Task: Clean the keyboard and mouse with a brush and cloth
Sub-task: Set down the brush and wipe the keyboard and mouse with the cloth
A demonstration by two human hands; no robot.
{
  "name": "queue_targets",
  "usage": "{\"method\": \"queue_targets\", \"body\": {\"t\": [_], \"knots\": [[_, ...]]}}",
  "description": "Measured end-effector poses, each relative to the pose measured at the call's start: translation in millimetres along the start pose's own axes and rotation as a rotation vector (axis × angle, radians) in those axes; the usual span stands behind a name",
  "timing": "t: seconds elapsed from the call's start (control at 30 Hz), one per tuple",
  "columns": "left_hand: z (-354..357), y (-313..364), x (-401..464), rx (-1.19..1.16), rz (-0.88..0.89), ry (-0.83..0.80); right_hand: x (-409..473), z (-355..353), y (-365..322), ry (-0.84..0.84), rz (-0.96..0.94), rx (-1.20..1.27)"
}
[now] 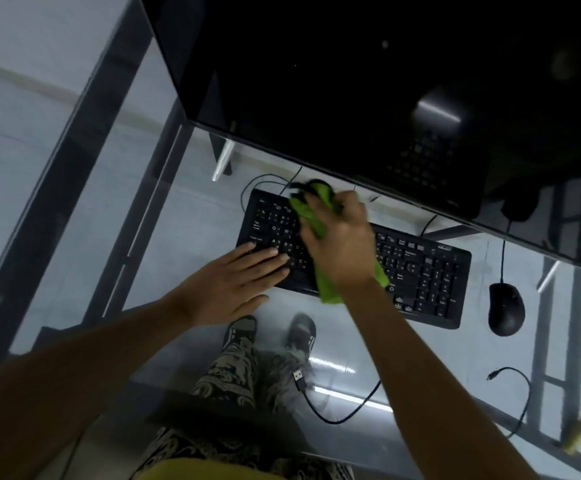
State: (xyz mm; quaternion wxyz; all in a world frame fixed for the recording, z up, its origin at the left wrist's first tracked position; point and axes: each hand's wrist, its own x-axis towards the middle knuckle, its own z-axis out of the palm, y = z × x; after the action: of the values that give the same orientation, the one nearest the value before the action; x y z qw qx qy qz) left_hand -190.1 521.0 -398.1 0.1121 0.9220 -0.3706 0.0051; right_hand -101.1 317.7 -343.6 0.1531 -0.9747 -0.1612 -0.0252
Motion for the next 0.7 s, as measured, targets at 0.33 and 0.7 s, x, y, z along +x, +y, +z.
{"method": "queue_targets", "body": {"t": [0.33, 0.7], "knots": [[4, -2, 0, -0.037, -0.017, 0.068, -16, -36, 81, -0.080, -0.050, -0.078], [6, -1, 2, -0.034, -0.021, 0.051, -48, -45, 108, 0.119, 0.513, -0.008]]}}
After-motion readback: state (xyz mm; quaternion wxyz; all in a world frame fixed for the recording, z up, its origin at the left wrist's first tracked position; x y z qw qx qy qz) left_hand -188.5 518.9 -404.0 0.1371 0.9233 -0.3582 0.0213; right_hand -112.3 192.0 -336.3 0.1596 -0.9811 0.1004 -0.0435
